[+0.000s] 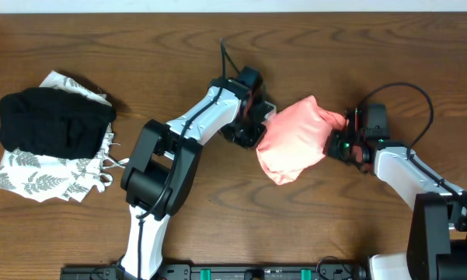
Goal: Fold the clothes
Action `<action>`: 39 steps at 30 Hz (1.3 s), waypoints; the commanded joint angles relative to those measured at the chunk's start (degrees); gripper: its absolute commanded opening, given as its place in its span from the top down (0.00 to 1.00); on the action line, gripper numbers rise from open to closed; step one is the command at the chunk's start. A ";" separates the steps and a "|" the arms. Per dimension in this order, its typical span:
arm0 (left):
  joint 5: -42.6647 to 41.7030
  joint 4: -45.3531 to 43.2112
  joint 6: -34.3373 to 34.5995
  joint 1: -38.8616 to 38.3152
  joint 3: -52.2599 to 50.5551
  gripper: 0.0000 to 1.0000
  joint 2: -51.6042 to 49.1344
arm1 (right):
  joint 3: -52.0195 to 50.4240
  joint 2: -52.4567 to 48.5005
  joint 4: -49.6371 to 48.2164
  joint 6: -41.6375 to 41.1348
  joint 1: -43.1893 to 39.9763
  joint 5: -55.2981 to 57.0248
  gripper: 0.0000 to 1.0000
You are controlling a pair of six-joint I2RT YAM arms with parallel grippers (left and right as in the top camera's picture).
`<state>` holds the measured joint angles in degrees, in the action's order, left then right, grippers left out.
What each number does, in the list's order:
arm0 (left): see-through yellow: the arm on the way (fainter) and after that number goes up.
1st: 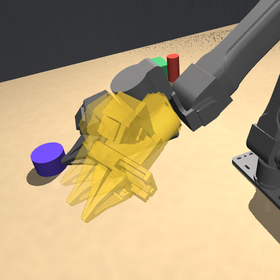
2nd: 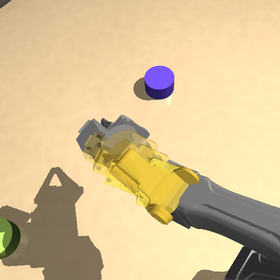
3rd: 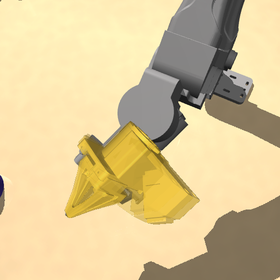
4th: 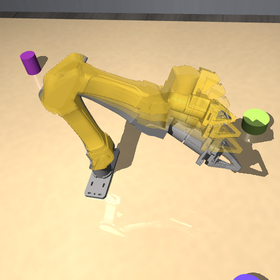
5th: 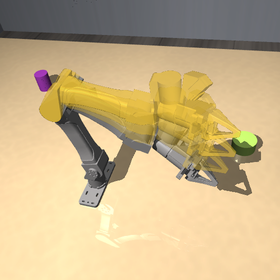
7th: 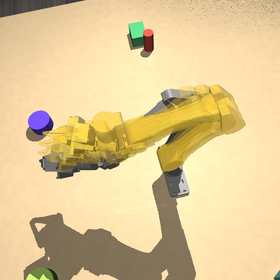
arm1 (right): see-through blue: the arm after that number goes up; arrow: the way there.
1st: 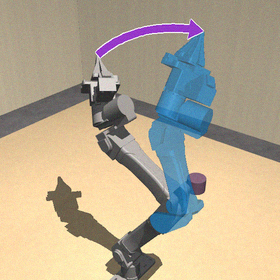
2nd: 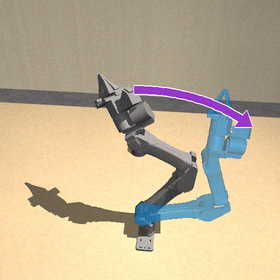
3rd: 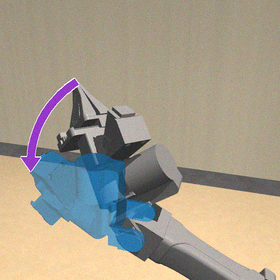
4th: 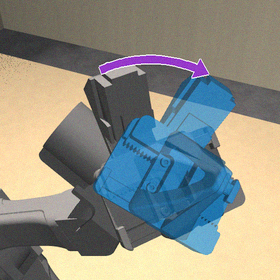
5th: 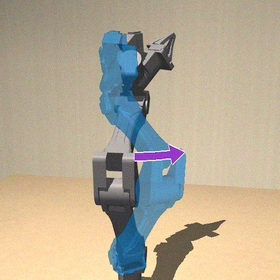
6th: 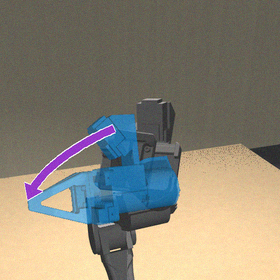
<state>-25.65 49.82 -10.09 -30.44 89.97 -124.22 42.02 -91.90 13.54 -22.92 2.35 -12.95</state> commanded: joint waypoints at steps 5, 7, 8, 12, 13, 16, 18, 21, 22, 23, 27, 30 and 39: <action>-4.42 6.16 1.81 -1.68 0.15 0.94 5.25 | 0.31 -0.24 -12.52 4.55 0.72 -1.73 0.99; -4.39 7.19 1.81 -2.21 0.15 0.94 7.10 | 0.31 -0.24 -15.10 4.52 0.72 -3.28 0.99; -4.37 7.43 1.84 -2.43 0.15 0.94 8.17 | 0.33 -0.24 -16.04 4.52 0.72 -4.70 0.99; -2.40 6.40 2.32 -2.43 0.15 0.83 13.97 | 1.79 -0.02 -14.73 4.52 0.22 -7.87 0.99; -0.55 5.49 2.45 -2.29 0.15 0.71 15.28 | 2.27 0.22 -13.92 4.55 -0.15 -8.39 0.99; 5.92 0.66 1.95 -1.99 0.15 0.44 18.29 | 4.42 2.01 -9.79 4.52 -1.64 -8.74 0.89; 7.52 -3.67 -0.81 -1.99 0.15 0.32 18.64 | 6.91 3.37 -3.82 4.55 -2.86 -8.74 0.72; 6.73 -9.51 -2.27 -1.92 0.13 0.28 16.85 | 11.28 4.35 7.39 4.83 -4.31 -8.46 0.58; 4.87 -10.99 -1.99 -1.64 0.13 0.28 15.67 | 12.87 4.50 11.65 5.55 -4.70 -8.48 0.48; 2.91 -11.91 -1.57 -1.31 0.13 0.28 14.62 | 13.94 4.61 14.67 6.21 -4.96 -8.50 0.43; -4.46 -14.32 1.79 1.05 0.13 0.28 8.41 | 17.22 5.11 24.92 8.63 -5.25 -8.52 0.32; -6.86 -15.54 1.79 2.95 0.13 0.27 5.05 | 17.51 6.21 27.36 10.27 -5.25 -8.52 0.27; -11.78 -17.35 -1.27 4.98 0.13 0.27 -1.29 | 17.49 7.39 32.70 11.02 -5.22 -8.11 0.21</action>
<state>-32.86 32.62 -9.69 -25.17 90.02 -123.68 58.46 -85.54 44.80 -13.02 -2.50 -21.02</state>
